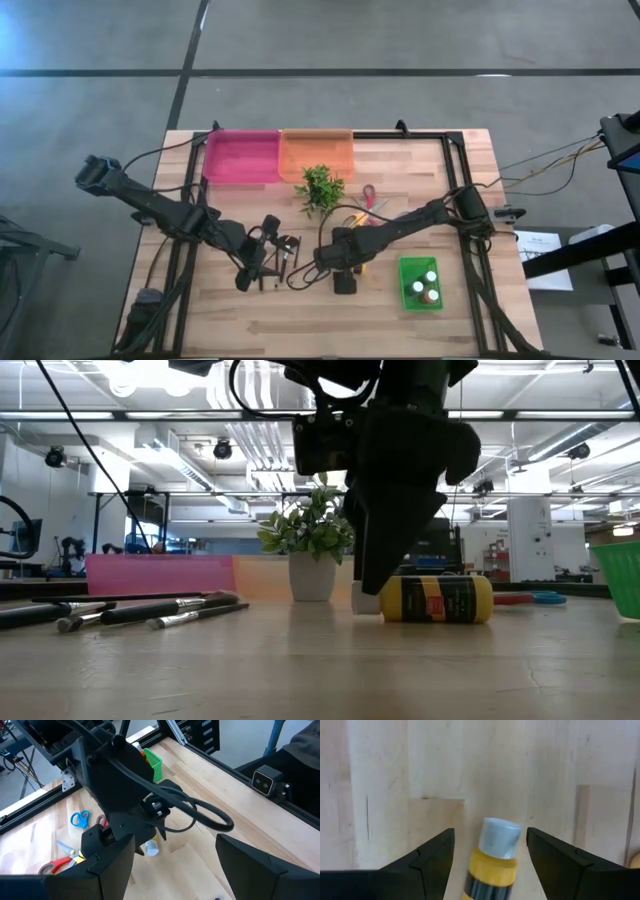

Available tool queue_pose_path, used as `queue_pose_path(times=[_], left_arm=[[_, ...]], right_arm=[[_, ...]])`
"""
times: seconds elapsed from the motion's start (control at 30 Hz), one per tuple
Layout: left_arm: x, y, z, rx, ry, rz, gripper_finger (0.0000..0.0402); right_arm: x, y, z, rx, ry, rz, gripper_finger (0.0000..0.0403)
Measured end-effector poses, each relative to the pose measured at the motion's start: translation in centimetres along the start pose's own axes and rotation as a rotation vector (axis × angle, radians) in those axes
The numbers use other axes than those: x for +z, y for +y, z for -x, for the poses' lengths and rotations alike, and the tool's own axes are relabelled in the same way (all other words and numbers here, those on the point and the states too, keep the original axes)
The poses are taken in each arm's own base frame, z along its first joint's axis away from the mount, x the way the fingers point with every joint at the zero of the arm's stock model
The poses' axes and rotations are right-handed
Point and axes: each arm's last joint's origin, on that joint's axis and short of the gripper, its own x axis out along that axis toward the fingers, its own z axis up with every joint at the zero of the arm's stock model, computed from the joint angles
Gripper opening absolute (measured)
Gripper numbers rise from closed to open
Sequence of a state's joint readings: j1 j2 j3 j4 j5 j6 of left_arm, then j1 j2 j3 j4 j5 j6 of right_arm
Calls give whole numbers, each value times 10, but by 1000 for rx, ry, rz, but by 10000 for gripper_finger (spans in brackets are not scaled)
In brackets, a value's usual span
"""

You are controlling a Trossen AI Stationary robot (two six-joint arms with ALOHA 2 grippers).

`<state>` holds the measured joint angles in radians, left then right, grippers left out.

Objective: Pick & Place Paint Supplies
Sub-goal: Put the yellow paint bottle into the green bin

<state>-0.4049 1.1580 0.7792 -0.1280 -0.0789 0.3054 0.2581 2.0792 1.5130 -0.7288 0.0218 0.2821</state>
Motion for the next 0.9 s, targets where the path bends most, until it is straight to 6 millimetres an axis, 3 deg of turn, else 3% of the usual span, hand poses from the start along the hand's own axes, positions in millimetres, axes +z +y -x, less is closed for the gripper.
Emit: queue_pose_path(times=[0.13,0.6,0.9], left_arm=[[0,0,0,0,-1,-3,287],[0,0,0,1,-3,-4,287],[0,0,0,1,-3,-4,287]], right_arm=[[0,0,-2,-1,5,0,226],[3,1,-2,38,-22,46,98],[4,4,-2,106,-24,85,87]])
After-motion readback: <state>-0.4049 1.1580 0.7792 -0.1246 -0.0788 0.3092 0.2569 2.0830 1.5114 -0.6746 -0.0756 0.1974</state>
